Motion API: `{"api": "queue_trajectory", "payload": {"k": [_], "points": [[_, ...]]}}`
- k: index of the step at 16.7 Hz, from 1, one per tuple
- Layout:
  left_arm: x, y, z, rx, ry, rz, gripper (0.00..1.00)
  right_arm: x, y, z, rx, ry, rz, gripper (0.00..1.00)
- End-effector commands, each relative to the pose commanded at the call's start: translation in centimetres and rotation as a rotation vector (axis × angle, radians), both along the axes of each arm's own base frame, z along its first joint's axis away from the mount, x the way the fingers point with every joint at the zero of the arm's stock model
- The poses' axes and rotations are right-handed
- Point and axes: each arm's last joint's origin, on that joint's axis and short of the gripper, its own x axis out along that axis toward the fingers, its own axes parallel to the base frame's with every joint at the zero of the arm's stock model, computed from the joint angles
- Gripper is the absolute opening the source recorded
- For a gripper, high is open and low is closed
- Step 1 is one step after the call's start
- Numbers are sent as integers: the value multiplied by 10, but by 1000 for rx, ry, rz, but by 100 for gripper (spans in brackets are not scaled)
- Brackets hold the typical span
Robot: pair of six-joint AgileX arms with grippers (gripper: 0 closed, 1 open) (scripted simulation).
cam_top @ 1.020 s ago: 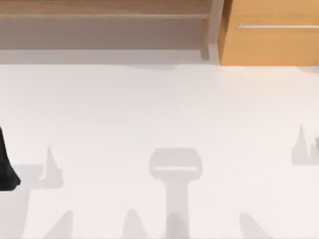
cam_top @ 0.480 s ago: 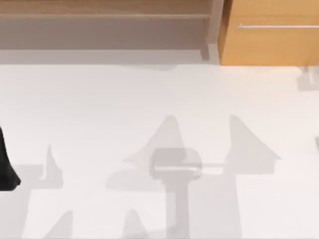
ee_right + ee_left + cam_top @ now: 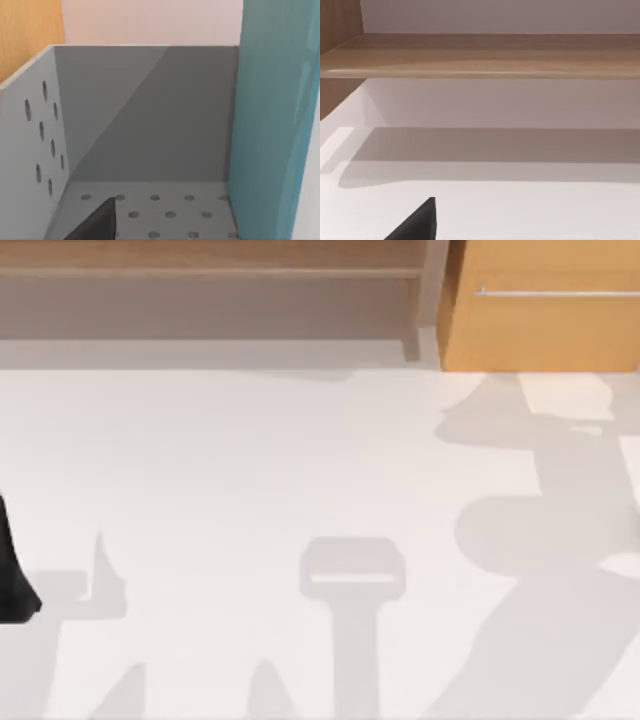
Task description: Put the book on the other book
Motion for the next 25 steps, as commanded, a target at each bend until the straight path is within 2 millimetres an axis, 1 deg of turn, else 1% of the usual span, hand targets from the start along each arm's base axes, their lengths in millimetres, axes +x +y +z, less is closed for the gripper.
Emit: {"api": "queue_trajectory", "payload": {"k": [2, 4, 5, 11, 13, 18, 22, 25], "points": [[0, 0, 0, 0, 0, 0, 100, 16, -19, -13, -5, -10, 0, 100], [0, 0, 0, 0, 0, 0, 100, 24, -32, -18, -13, -27, 1, 100], [0, 0, 0, 0, 0, 0, 100, 25, -35, -19, -16, -31, 1, 100], [0, 0, 0, 0, 0, 0, 100, 26, -33, -19, -15, -29, 3, 100], [0, 0, 0, 0, 0, 0, 100, 32, -34, -19, -16, -32, 1, 100], [0, 0, 0, 0, 0, 0, 100, 54, -35, -19, -16, -32, 1, 100], [0, 0, 0, 0, 0, 0, 100, 55, -35, -19, -16, -32, 1, 100], [0, 0, 0, 0, 0, 0, 100, 55, -35, -19, -16, -32, 1, 77]]}}
